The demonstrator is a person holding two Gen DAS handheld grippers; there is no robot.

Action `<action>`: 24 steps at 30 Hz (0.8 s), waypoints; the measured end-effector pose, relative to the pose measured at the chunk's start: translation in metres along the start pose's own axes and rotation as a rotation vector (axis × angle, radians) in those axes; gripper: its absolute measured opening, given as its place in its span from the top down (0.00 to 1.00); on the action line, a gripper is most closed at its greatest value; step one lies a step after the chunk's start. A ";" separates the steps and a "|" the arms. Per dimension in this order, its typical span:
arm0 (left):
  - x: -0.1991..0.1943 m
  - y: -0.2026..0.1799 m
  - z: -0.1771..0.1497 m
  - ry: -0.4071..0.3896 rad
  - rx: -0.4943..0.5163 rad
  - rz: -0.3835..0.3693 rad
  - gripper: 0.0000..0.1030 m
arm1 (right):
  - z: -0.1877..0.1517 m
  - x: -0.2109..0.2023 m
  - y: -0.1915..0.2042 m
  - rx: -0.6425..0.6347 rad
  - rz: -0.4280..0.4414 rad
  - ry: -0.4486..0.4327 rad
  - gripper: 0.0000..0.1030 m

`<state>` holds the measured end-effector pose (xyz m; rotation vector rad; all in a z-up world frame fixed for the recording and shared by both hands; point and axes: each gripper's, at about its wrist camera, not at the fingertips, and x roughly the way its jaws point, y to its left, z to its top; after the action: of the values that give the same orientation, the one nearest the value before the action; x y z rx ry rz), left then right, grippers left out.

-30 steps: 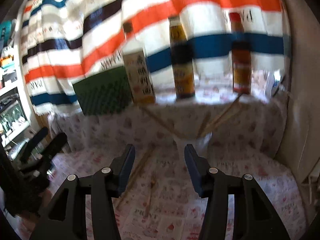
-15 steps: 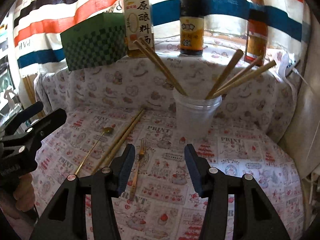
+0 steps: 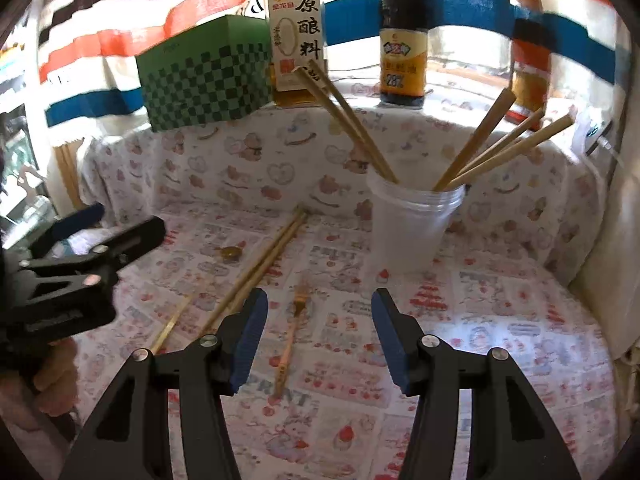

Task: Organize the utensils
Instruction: 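Move both tools back over the gold spoon and fork on the table, then close the left tool on the gold spoon while the right tool lowers over the fork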

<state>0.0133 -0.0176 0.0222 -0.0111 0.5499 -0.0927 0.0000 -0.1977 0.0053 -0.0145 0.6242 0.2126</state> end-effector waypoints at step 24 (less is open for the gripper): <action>0.073 0.023 -0.021 0.425 -0.110 -0.088 0.50 | -0.006 0.021 -0.014 0.064 0.022 0.073 0.52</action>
<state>0.0663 -0.0011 -0.0342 -0.1248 0.9795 -0.1518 0.0160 -0.2078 -0.0121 0.0470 0.7038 0.2143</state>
